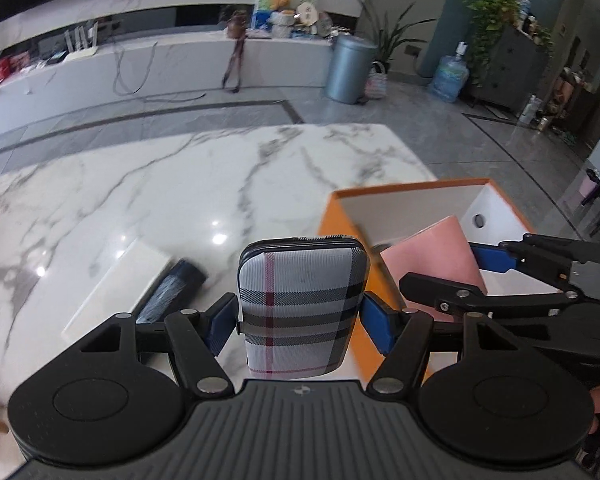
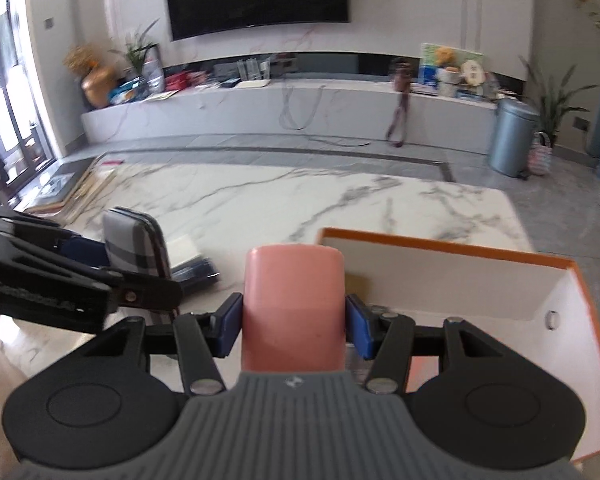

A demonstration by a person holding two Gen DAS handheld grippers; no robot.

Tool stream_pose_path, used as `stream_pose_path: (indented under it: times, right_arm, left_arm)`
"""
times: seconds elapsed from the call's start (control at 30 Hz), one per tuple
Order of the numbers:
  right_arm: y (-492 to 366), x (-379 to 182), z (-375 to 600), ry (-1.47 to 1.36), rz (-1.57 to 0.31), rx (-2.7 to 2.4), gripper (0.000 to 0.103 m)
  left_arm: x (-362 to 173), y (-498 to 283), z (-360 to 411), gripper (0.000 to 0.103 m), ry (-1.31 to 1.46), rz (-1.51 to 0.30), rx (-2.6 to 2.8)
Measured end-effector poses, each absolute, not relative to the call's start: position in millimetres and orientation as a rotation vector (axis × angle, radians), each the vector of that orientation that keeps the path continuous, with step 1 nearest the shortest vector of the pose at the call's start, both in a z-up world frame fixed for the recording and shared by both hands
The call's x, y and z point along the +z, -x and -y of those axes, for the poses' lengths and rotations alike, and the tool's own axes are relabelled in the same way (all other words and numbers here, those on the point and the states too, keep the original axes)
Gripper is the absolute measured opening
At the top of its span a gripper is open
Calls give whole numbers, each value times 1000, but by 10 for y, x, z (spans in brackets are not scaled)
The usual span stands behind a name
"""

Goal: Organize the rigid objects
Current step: 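Carry the pink roll with right gripper while left carries the plaid pouch over the orange box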

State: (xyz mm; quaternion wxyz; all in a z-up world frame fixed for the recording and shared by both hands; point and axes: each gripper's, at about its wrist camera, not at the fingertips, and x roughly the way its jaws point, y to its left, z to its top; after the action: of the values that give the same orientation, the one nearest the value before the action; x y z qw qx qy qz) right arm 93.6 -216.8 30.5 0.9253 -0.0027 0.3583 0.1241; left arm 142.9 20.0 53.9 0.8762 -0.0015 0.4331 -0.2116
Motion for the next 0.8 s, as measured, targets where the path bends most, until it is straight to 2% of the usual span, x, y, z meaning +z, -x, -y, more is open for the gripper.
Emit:
stream_pose_path:
  times: [0.27, 0.8]
  right_arm:
    - [-940, 243, 2707, -44, -747, 135, 55]
    - [-1011, -56, 3403, -80, -801, -4, 55]
  left_arm:
    - [664, -1490, 430, 77, -36, -879, -546]
    - [275, -1710, 1163, 77, 26, -1030, -667]
